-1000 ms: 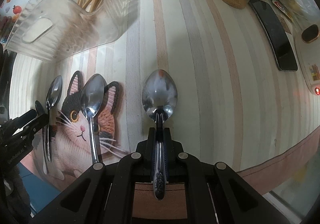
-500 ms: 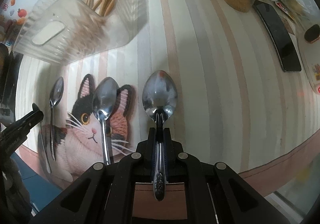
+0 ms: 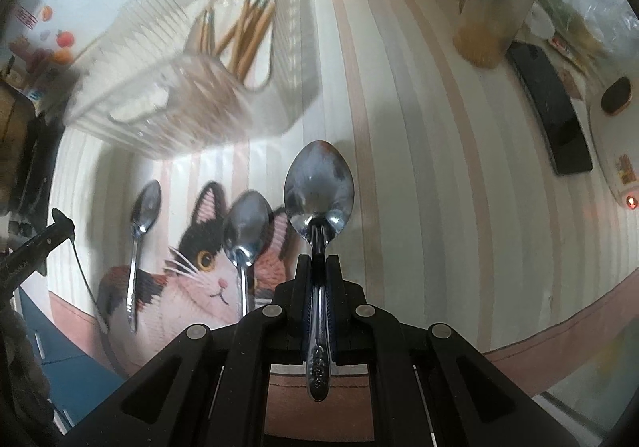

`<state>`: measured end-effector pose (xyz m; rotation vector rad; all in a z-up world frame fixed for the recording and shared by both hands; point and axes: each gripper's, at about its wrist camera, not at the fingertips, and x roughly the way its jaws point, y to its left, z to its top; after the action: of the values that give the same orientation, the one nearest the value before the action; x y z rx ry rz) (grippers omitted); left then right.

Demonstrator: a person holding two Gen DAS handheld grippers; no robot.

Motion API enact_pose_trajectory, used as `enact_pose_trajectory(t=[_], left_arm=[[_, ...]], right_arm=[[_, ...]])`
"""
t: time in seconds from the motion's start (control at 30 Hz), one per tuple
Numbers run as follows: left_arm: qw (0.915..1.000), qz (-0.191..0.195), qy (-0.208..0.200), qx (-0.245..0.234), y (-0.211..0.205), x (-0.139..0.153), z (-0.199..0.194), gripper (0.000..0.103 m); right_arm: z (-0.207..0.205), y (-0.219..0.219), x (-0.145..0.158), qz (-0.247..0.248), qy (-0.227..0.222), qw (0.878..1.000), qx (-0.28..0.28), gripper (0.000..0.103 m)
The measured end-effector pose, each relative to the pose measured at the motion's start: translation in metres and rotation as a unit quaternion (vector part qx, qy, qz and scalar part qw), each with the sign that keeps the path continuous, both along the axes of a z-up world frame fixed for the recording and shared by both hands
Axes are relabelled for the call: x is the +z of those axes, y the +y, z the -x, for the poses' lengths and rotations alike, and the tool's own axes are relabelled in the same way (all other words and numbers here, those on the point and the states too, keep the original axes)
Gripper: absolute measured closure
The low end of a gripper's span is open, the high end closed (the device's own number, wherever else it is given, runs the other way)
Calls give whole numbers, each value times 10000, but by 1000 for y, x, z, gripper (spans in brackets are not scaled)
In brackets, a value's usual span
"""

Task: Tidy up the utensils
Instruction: 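Lift the dark spoon with the left tool while the right tool holds its spoon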

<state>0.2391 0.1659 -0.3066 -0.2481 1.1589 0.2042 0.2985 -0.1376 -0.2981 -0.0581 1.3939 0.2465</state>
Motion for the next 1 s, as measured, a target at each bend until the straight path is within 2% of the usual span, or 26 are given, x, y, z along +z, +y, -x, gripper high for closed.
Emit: enact_pose_trajectory(t=[0.1,0.13,0.2,0.27,0.37,0.43,0.53,0.67,0.8,0.87,0.93,1.0], left_arm=[[9998,22,-184,-9,-1,18,0,68],[9997,46,-240,-28,-3,25,0,98],[9991,238,-338,-53,-2,39,-4,101],[9986,257,-461,-99,-2,54,-8,101],[9980,308,-556,-75,2,57,-18,100],[9976,464,-507,-15,7,47,-22,97],[9969,732,-280,-17,14,19,-25,68],[9965,770,0,-328,3,-19,-35,67],[9955,482,348,-742,-21,-52,-53,66],[9942,358,474,-899,-32,-63,-59,52],[9939,145,360,-1035,-43,-64,-63,34],[9942,161,304,-1015,-45,-65,-68,33]], right_arm=[[-6,-4,21,-112,-201,9997,-32,96],[-8,-5,30,-170,-283,9994,-58,96],[-12,-6,39,-263,-385,9989,-86,96],[-17,-6,55,-398,-514,9978,-107,96],[-26,1,69,-472,-696,9964,-91,96],[-29,2,70,-510,-721,9960,-112,96],[-30,0,66,-489,-681,9964,-142,96],[-28,-3,34,-365,-468,9979,-275,96],[-26,-15,5,-142,-237,9985,-480,96],[-26,-24,-9,-7,-118,9980,-616,96],[-27,-32,-20,108,-34,9971,-747,96],[-27,-38,-27,173,29,9962,-853,96]])
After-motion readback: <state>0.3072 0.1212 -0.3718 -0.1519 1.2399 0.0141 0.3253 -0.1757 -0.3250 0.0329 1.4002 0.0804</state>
